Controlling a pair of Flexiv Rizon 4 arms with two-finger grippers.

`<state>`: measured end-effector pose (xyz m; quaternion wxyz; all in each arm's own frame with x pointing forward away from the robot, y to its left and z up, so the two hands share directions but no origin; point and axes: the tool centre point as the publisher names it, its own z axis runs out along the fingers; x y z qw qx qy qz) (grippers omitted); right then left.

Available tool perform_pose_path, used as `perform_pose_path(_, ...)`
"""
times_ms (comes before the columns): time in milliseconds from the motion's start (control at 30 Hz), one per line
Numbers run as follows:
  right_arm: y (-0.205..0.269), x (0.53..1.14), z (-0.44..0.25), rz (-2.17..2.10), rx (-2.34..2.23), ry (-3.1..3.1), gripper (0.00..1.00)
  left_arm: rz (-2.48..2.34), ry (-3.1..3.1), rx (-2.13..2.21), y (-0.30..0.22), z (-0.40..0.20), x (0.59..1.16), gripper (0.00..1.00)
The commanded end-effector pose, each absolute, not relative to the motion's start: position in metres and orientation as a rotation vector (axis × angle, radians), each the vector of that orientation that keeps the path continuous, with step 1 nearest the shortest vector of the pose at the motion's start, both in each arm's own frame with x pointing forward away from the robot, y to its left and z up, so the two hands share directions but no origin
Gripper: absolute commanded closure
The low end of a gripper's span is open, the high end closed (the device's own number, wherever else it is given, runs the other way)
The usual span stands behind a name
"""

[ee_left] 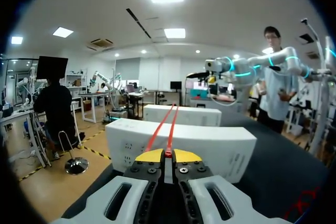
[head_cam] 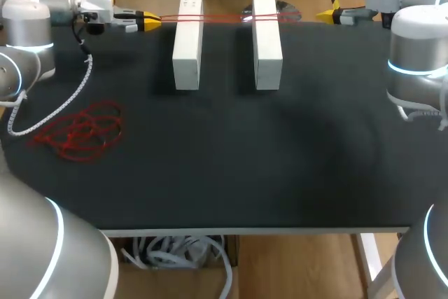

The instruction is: Grab the tape and strap the tape.

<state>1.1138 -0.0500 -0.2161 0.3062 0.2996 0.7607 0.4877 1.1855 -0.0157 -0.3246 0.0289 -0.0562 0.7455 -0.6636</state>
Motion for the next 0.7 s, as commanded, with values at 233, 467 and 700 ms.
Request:
perform_pose_path(233, -0.05, 1.114, -0.216, 1.291, 0.793, 2.013, 0.0, -2.146, 2.37, -0.004, -0.013, -0.324, 1.186, 1.0)
perform_pose_path(467, -0.05, 1.114, -0.216, 1.291, 0.793, 2.013, 0.0, -2.152, 2.359, 0.001, -0.015, -0.314, 1.175, 1.0)
perform_pose_path(700, -0.05, 1.114, -0.216, 1.291, 0.793, 2.013, 0.0, -2.183, 2.313, -0.001, -0.02, -0.297, 1.16, 1.0)
